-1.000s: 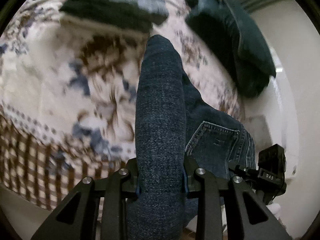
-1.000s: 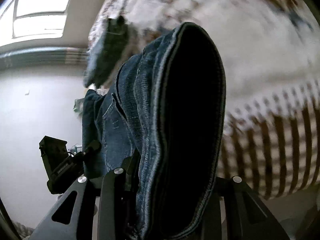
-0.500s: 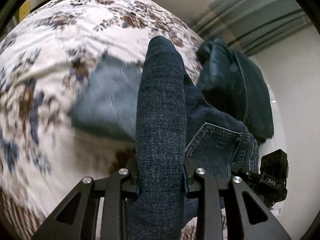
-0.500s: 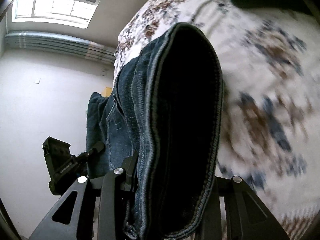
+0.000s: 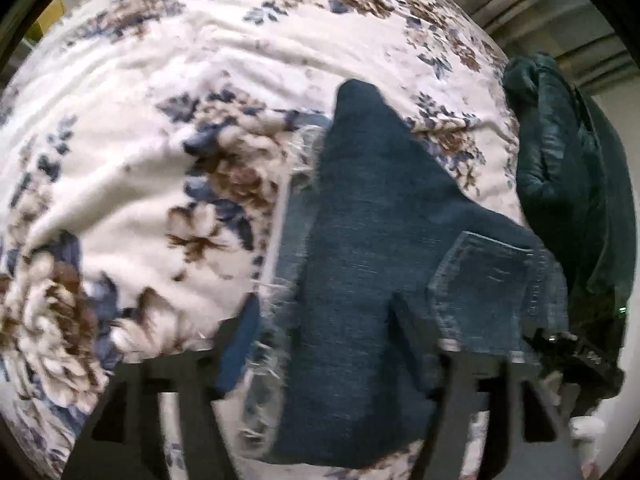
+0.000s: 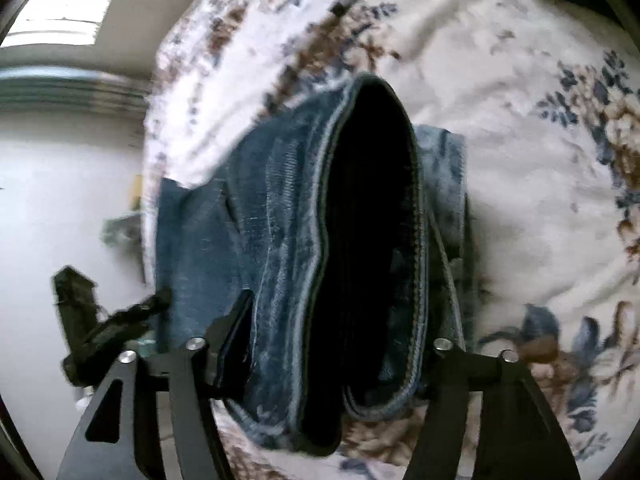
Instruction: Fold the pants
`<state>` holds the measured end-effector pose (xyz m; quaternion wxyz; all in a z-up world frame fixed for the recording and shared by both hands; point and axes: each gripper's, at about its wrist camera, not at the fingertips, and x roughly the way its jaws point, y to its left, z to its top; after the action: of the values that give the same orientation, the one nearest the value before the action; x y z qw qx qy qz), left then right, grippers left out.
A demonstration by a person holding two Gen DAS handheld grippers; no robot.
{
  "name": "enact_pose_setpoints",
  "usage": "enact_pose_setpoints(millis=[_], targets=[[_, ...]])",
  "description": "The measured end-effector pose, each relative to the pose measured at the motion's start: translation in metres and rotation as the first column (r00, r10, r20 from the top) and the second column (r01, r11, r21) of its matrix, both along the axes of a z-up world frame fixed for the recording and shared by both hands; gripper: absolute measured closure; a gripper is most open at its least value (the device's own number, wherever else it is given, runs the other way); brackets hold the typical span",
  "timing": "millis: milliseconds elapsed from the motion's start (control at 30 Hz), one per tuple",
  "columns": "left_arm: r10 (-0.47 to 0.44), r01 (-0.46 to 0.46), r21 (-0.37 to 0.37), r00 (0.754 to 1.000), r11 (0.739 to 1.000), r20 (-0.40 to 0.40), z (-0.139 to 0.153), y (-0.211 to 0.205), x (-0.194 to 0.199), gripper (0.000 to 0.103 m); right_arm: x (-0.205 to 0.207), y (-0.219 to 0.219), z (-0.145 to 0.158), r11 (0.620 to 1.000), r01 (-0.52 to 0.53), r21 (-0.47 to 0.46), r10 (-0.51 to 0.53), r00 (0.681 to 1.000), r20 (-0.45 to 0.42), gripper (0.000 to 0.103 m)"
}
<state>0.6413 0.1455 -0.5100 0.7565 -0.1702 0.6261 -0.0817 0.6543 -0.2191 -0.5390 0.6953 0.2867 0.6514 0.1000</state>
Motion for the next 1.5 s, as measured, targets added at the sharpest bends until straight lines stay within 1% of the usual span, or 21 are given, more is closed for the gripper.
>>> enact_pose_setpoints(millis=[33, 67, 100, 133, 167, 200, 267, 300, 400, 500, 567, 633, 733, 800, 900, 967, 1200, 1267, 1333, 1500], targets=[[-0.002, 0.002, 0.017, 1.0, 1.0, 0.006, 0.003, -0.001, -0.003, 0.029, 0.0, 0.004, 0.005, 0.999, -0.01, -0.031, 0.01, 1.0, 0.014, 0.025], [-0.001, 0.0, 0.054, 1.0, 0.999, 0.017, 0.008, -0.003, -0.007, 0.028, 0.001, 0.008, 0.01, 0.995, -0.014, -0.094, 0.015, 1.0, 0.018, 0.01], [-0.006, 0.004, 0.086, 0.999, 0.996, 0.031, 0.014, -0.006, -0.011, 0.028, -0.002, 0.011, 0.016, 0.986, -0.018, -0.166, 0.023, 0.999, 0.026, 0.007], [-0.022, 0.014, 0.139, 0.998, 0.99, 0.056, 0.023, -0.012, -0.019, 0.028, -0.008, 0.015, 0.023, 0.973, -0.028, -0.229, 0.038, 0.998, 0.041, 0.007], [-0.032, 0.018, 0.18, 0.997, 0.984, 0.074, 0.026, -0.016, -0.02, 0.027, -0.013, 0.023, 0.035, 0.943, -0.04, -0.33, 0.063, 0.996, 0.062, 0.007], [-0.047, 0.024, 0.22, 0.994, 0.975, 0.097, 0.032, -0.023, -0.026, 0.027, -0.016, 0.029, 0.043, 0.919, -0.042, -0.392, 0.075, 0.995, 0.07, 0.006], [-0.077, 0.035, 0.29, 0.988, 0.956, 0.134, 0.038, -0.034, -0.034, 0.024, -0.023, 0.041, 0.059, 0.883, -0.045, -0.468, 0.098, 0.991, 0.091, 0.006], [-0.086, 0.039, 0.309, 0.986, 0.95, 0.141, 0.039, -0.036, -0.035, 0.022, -0.025, 0.046, 0.066, 0.86, -0.041, -0.508, 0.106, 0.989, 0.099, 0.006], [-0.113, 0.05, 0.358, 0.981, 0.932, 0.156, 0.047, -0.047, -0.043, 0.022, -0.038, 0.058, 0.082, 0.821, -0.026, -0.571, 0.111, 0.987, 0.115, 0.006], [-0.108, 0.041, 0.374, 0.981, 0.926, 0.159, 0.056, -0.053, -0.05, 0.02, -0.052, 0.059, 0.097, 0.806, -0.006, -0.591, 0.1, 0.987, 0.126, 0.006], [-0.096, 0.029, 0.366, 0.981, 0.93, 0.166, 0.064, -0.053, -0.055, 0.02, -0.064, 0.055, 0.109, 0.809, 0.007, -0.587, 0.089, 0.987, 0.134, 0.006], [-0.085, 0.014, 0.363, 0.98, 0.932, 0.182, 0.075, -0.055, -0.06, 0.02, -0.072, 0.057, 0.121, 0.801, 0.016, -0.599, 0.091, 0.985, 0.149, 0.006], [-0.068, -0.013, 0.362, 0.975, 0.932, 0.21, 0.096, -0.055, -0.074, 0.02, -0.085, 0.059, 0.139, 0.795, 0.024, -0.606, 0.101, 0.98, 0.172, 0.006], [-0.052, -0.037, 0.362, 0.971, 0.931, 0.234, 0.114, -0.054, -0.087, 0.02, -0.099, 0.059, 0.158, 0.79, 0.033, -0.613, 0.111, 0.975, 0.195, 0.006], [-0.048, -0.049, 0.353, 0.964, 0.934, 0.261, 0.139, -0.059, -0.106, 0.02, -0.122, 0.059, 0.185, 0.786, 0.05, -0.617, 0.117, 0.966, 0.228, 0.006], [-0.052, -0.055, 0.355, 0.957, 0.933, 0.285, 0.157, -0.063, -0.124, 0.02, -0.135, 0.058, 0.201, 0.781, 0.056, -0.622, 0.128, 0.96, 0.247, 0.006], [-0.053, -0.083, 0.348, 0.93, 0.934, 0.364, 0.221, -0.078, -0.191, 0.02, -0.204, 0.053, 0.272, 0.784, 0.087, -0.615, 0.155, 0.931, 0.33, 0.006], [-0.053, -0.096, 0.353, 0.92, 0.931, 0.388, 0.238, -0.081, -0.211, 0.02, -0.228, 0.05, 0.295, 0.793, 0.099, -0.602, 0.154, 0.922, 0.355, 0.006], [-0.055, -0.114, 0.364, 0.905, 0.924, 0.422, 0.259, -0.085, -0.235, 0.02, -0.246, 0.048, 0.313, 0.79, 0.109, -0.604, 0.16, 0.913, 0.375, 0.006], [-0.045, -0.132, 0.346, 0.887, 0.929, 0.46, 0.3, -0.088, -0.285, 0.02, -0.304, 0.042, 0.372, 0.805, 0.136, -0.578, 0.172, 0.878, 0.446, 0.006]])
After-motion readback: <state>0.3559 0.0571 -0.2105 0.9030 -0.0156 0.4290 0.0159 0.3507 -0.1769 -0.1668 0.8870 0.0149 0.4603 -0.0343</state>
